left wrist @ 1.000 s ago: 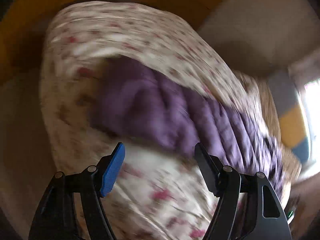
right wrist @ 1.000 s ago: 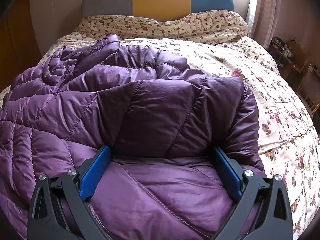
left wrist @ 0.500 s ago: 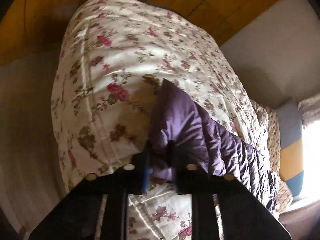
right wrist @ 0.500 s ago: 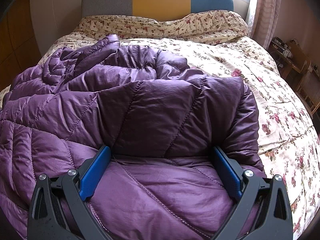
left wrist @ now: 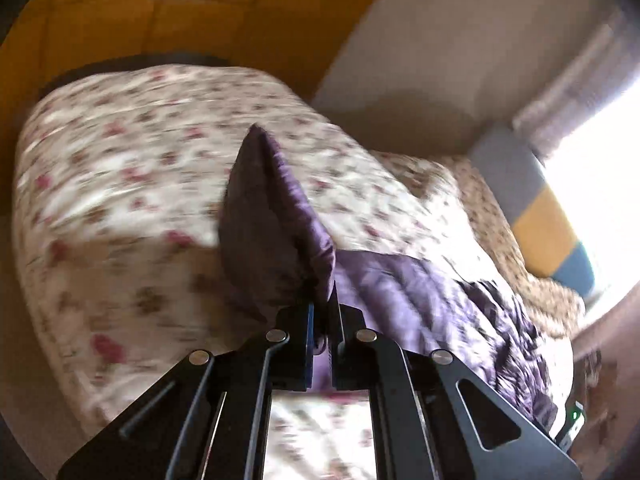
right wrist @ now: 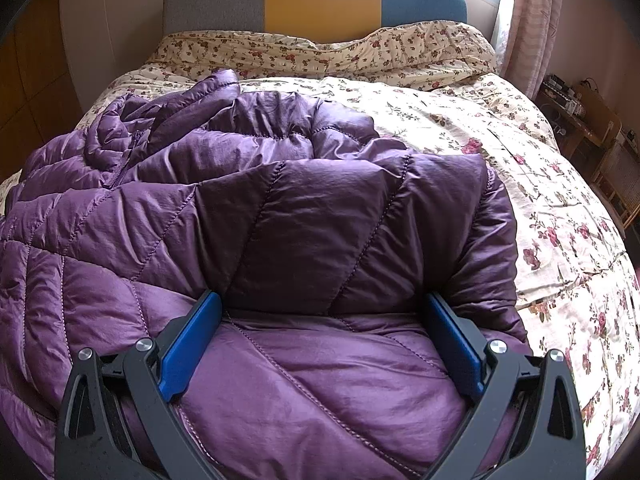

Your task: Fold large clothes

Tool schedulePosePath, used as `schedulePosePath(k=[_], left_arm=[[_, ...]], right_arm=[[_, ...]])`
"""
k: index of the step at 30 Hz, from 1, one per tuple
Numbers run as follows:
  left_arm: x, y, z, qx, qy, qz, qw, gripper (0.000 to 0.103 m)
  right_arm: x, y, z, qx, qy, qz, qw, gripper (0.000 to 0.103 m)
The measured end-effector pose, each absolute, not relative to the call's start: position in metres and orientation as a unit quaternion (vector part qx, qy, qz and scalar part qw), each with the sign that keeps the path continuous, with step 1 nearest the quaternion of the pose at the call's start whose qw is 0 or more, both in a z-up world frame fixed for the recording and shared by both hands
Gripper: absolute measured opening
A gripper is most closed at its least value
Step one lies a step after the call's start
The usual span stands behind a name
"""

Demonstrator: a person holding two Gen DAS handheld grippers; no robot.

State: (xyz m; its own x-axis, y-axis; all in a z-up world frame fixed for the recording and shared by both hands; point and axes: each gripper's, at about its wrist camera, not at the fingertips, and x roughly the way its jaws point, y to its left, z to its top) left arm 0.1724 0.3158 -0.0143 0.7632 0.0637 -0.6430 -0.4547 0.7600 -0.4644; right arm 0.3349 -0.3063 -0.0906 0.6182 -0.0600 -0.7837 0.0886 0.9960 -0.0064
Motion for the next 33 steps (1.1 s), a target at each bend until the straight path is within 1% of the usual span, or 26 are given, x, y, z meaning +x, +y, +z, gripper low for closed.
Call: schedulePosePath(k=[5, 13, 21, 33], left_arm=[[0.217, 0.260, -0.008, -0.289, 0.323, 0.085, 0.897, 0.005], [0.266, 0.173, -0.004, -0.244, 0.346, -0.011, 0.906, 0.005], [0.300, 0.092, -0.006, -0.225, 0.364, -0.100, 0.898, 0.005], [0.334, -0.025, -0.028, -0.216, 0.401, -0.227, 0.861, 0.005]], right_arm=[[0.335, -0.306, -0.091, 0.017, 0.435, -0.041, 0.899, 0.099], [0.335, -0.305, -0.091, 0.017, 0.434, -0.041, 0.900, 0.099], [0.336, -0.305, -0.091, 0.018, 0.434, -0.041, 0.900, 0.099], [0.338, -0.304, -0.090, 0.023, 0.434, -0.039, 0.900, 0.099]])
